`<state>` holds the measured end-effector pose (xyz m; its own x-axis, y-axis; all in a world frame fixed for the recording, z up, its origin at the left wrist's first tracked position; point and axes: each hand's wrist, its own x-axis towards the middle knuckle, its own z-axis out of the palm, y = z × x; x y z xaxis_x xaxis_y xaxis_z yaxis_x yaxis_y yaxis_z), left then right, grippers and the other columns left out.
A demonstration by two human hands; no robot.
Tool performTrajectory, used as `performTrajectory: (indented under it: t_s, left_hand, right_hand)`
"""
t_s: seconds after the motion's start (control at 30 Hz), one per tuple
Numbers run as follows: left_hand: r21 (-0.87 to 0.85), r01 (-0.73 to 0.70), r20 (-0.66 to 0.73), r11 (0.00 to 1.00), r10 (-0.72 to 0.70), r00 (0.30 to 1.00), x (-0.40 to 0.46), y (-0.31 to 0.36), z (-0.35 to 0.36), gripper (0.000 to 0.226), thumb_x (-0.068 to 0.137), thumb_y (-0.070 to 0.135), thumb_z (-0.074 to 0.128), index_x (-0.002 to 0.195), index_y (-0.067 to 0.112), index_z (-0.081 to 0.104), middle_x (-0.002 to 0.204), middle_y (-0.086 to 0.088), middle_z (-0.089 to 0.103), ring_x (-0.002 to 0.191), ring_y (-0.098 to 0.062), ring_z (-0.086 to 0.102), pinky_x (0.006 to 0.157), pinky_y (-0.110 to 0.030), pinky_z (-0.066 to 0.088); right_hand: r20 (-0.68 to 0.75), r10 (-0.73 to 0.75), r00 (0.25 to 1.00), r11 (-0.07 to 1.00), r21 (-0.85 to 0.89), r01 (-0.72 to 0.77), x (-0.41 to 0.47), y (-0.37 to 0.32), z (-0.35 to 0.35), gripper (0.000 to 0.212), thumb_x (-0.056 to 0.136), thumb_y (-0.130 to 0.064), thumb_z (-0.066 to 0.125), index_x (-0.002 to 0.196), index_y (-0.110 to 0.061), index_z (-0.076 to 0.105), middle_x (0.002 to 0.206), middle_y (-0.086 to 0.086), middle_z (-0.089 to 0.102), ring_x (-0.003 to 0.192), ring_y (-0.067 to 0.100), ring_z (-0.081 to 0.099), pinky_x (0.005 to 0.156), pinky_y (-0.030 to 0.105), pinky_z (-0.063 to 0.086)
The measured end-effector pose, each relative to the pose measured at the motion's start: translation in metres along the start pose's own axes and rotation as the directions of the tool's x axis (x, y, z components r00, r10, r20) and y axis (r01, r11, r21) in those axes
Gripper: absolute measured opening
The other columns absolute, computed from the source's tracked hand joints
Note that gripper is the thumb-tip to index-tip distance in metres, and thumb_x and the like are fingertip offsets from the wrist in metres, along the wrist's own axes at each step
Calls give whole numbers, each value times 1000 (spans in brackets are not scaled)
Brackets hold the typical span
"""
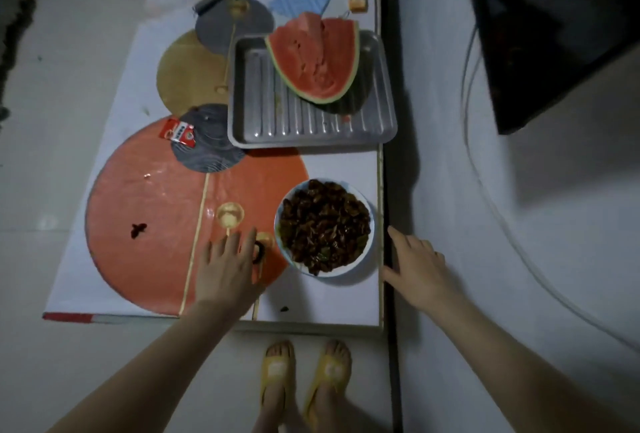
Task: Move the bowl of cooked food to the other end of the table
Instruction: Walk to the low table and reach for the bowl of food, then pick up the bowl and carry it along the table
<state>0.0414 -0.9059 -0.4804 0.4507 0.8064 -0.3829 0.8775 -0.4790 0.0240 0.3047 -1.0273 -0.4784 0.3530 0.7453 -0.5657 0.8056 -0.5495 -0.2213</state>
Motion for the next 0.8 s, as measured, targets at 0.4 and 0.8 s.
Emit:
performTrajectory:
  t_s: [0.4,0.8]
  left_hand:
    - [-421,-224,-91,879,205,974,58,-7,44,120,45,55,84,143,16,26,144,-10,42,135,-35,28,106,-56,26]
    - [-690,-235,-219,684,113,969,40,4,45,96,52,61,67,136,26,37,127,6,48,116,-6,36,93,-37,37]
  right_hand:
    - [-134,-273,952,858,414,305,58,7,34,116,51,-62,78,137,-62,-1,147,-4,40,128,12,33,98,38,34]
    - [-182,-299,937,740,575,348,47,3,47,115,48,-62,83,139,-59,12,114,-55,42,103,-30,44,83,-4,35]
